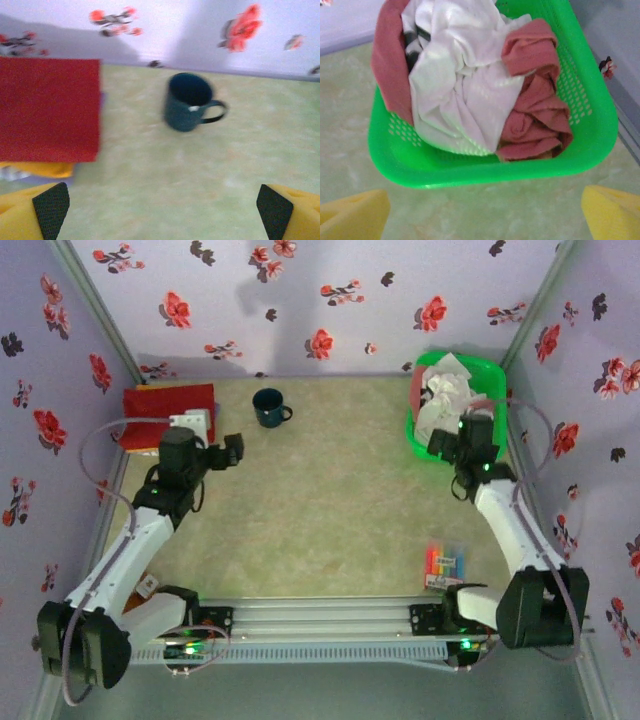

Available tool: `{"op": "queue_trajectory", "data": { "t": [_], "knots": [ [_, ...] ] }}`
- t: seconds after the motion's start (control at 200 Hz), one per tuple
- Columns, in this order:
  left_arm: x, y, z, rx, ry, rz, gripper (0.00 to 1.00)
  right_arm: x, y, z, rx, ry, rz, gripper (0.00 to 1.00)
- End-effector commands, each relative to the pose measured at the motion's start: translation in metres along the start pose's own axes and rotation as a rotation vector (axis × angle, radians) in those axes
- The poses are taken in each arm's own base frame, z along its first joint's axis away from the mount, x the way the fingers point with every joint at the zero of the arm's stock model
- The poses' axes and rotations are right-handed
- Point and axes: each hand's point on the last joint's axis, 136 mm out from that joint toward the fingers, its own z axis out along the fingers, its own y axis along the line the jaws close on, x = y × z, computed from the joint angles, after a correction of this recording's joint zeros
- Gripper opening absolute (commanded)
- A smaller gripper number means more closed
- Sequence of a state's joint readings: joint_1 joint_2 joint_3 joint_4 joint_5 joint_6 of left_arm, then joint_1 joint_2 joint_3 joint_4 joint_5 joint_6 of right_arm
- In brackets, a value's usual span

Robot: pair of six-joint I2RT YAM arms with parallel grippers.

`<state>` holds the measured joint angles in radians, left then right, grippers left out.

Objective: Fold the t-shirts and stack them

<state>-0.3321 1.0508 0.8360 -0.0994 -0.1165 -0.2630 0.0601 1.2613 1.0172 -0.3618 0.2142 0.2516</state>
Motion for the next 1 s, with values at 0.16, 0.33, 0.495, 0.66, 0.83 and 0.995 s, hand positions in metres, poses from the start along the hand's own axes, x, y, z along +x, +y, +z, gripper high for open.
{"op": "queue_trajectory", "data": {
  "t": [0.16,0.33,0.495,0.66,0.83,0.995],
  "knots": [
    [-0.007,-0.087,0.011,0.146,-0.020,-0.054,1.00,0.000,0.009,0.048,-0.015,0.402,0.078,0.99],
    [0.021,-0.147,0.021,0.246,0.057,-0.048,0.99,-0.021,0.029,0.077,-0.074,0.462,0.112,0.90],
    [0.052,-0.182,0.031,0.313,0.103,-0.093,1.00,-0.039,0.025,0.099,-0.034,0.469,0.138,0.84],
    [0.064,-0.205,0.034,0.342,0.133,-0.083,0.99,-0.045,0.027,0.126,-0.022,0.479,0.133,0.72],
    [0.075,-0.217,0.039,0.360,0.166,-0.086,1.00,-0.044,0.034,0.158,-0.052,0.484,0.168,0.62],
    [0.080,-0.224,0.043,0.373,0.189,-0.085,1.00,-0.049,0.045,0.181,-0.099,0.473,0.190,0.56]
  ]
}}
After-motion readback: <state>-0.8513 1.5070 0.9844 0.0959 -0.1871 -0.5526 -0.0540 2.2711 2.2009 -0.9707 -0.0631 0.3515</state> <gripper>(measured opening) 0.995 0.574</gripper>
